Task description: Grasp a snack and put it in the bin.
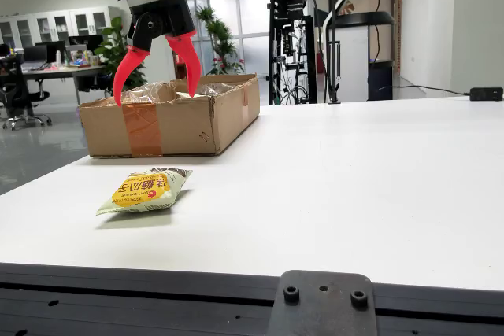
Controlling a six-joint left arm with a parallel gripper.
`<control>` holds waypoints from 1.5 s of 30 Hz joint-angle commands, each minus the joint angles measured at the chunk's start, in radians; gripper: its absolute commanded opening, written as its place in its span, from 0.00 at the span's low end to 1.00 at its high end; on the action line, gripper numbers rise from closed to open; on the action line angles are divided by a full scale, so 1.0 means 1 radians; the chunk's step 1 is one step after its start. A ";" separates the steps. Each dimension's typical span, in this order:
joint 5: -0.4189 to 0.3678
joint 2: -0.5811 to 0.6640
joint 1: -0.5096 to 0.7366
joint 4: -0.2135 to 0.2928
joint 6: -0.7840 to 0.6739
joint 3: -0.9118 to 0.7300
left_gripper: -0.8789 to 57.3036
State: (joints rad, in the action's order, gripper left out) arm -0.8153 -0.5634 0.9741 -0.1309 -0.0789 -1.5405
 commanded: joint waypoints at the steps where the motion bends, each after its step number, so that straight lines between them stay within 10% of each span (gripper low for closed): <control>1: 0.021 -0.004 -0.010 -0.003 0.016 -0.002 0.89; 45: 0.184 -0.259 -0.104 0.000 0.115 -0.026 0.89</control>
State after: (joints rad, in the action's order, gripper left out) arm -0.6366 -0.8065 0.8684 -0.1311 0.0360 -1.5673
